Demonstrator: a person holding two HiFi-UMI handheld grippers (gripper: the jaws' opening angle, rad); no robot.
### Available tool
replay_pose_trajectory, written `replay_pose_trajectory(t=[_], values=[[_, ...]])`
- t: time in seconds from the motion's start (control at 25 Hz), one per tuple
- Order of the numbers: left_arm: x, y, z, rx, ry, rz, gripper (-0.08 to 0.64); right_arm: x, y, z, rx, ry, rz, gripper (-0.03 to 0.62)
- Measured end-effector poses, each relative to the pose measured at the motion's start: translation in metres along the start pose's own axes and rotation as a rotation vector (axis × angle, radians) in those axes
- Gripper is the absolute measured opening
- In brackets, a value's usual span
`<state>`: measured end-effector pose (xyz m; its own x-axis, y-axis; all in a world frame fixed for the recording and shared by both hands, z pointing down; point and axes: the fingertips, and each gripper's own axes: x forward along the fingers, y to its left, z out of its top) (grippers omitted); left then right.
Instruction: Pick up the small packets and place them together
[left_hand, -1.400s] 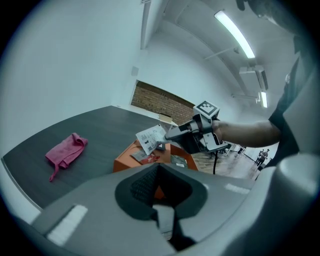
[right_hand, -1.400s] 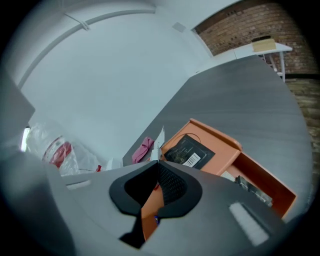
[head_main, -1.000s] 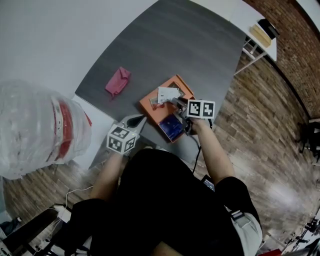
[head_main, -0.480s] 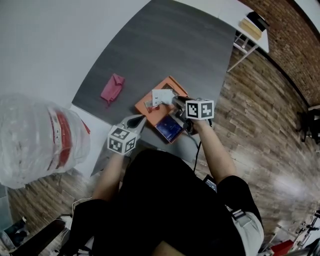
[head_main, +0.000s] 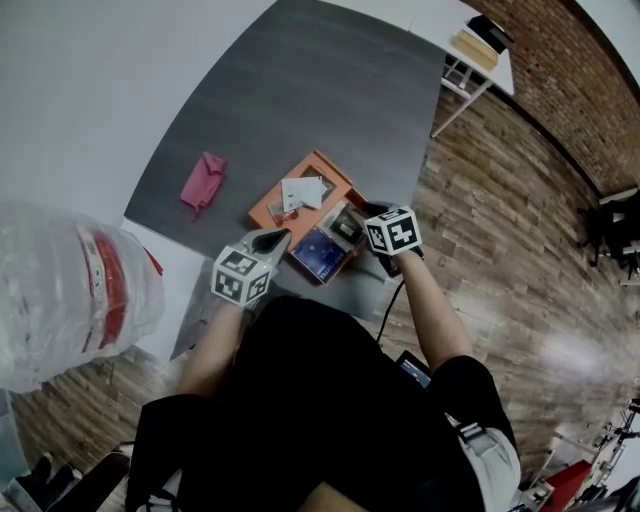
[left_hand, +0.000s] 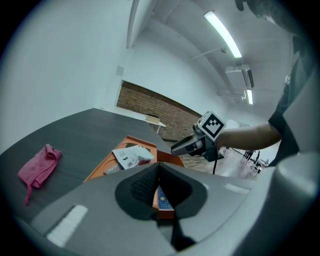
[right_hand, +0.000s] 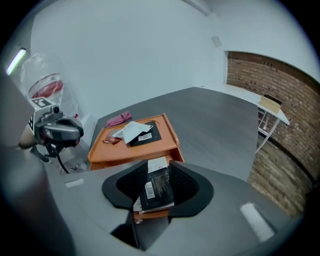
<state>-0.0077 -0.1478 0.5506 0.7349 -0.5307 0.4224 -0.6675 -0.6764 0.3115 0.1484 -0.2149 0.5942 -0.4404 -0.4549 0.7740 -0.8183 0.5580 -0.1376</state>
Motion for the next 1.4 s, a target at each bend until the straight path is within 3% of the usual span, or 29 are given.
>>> replay_pose_trajectory(t=[0.28,0.56,0.68,0.96,1.24,1.4], values=[[0.0,-0.002,-0.004,-0.027,-0.001,-0.002,0.0,0.017,0.014,-0.028,-0.181,0.134,-0.006,0.154],[-0.006,-0.003,-0.016,-0.073,0.003,0.012,0.0,0.035,0.036,-0.06,-0.437,0.307,0.034,0.242],[-0.01,-0.003,-0.023,-0.096,0.005,0.018,0.0,0.042,0.033,-0.071,-0.487,0.376,0.019,0.273],[-0.016,0.0,-0.035,-0.132,0.009,0.031,0.0,0.051,0.031,-0.081,-0.509,0.436,0.019,0.272],[-0.017,0.004,-0.034,-0.135,0.008,0.032,0.0,0.051,0.026,-0.08,-0.542,0.457,0.0,0.219],[-0.015,0.003,-0.035,-0.131,0.015,0.026,0.0,0.048,0.028,-0.075,-0.56,0.412,-0.013,0.099]])
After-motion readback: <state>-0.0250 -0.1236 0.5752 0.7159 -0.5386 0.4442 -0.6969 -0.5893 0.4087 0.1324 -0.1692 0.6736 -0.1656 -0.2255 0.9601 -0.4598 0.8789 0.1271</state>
